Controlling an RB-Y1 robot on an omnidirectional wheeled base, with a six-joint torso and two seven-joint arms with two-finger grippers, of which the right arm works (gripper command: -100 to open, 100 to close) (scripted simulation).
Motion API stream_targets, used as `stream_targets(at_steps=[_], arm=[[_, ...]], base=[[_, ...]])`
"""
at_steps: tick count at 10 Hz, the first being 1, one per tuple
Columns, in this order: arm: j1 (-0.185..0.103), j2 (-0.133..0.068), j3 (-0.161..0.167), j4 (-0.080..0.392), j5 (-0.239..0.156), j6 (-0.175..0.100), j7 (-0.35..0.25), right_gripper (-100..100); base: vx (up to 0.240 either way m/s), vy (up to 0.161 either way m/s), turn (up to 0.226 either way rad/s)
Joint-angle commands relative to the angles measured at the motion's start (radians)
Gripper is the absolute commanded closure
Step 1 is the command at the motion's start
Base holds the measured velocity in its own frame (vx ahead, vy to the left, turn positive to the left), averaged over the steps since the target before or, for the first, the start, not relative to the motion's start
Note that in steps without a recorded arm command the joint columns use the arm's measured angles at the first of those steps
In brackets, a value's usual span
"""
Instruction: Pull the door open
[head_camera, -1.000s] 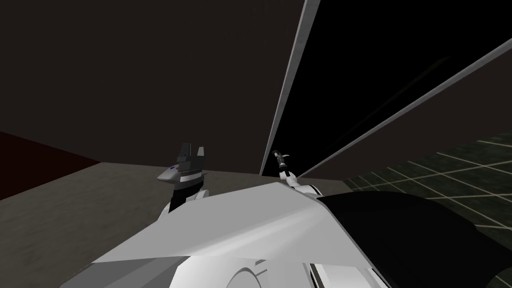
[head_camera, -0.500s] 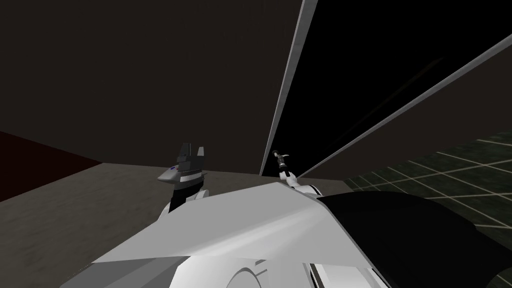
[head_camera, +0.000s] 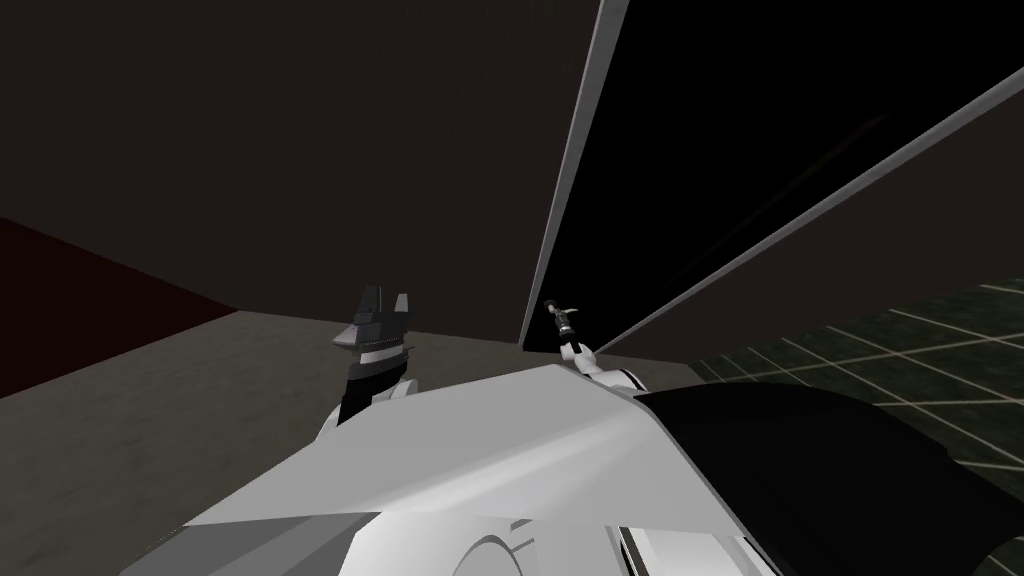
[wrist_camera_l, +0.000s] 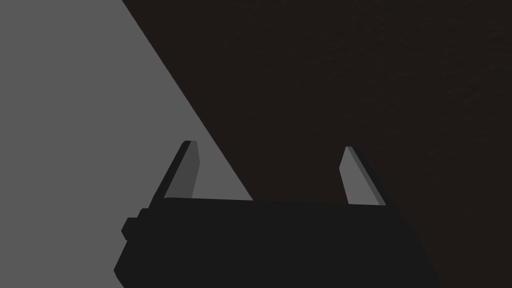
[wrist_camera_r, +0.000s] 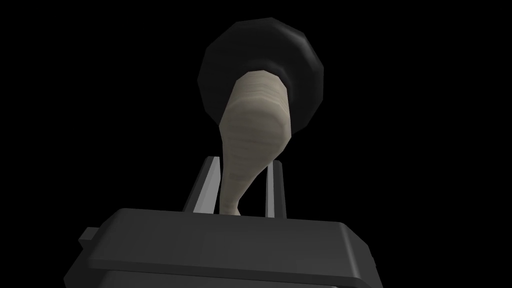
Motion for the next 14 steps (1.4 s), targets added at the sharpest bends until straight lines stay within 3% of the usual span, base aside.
stream_targets(at_steps=[1,5,6,13,14], arm=[[0.013,-0.011,0.019,-0.008,0.010,-0.009,-0.023,100],[0.029,-0.040,0.064,-0.020,0.033,-0.034,-0.077,100],[0.024,-0.033,0.060,-0.012,0.030,-0.029,-0.069,100],[0.079,-0.093,0.144,-0.042,0.079,-0.110,-0.173,100],[0.078,-0.087,0.138,-0.046,0.075,-0.094,-0.164,100]], base=[[-0.209,-0.062,0.134],[-0.217,-0.075,0.127],[-0.084,-0.007,0.016],[-0.205,-0.065,0.079],[-0.109,-0.033,0.021]])
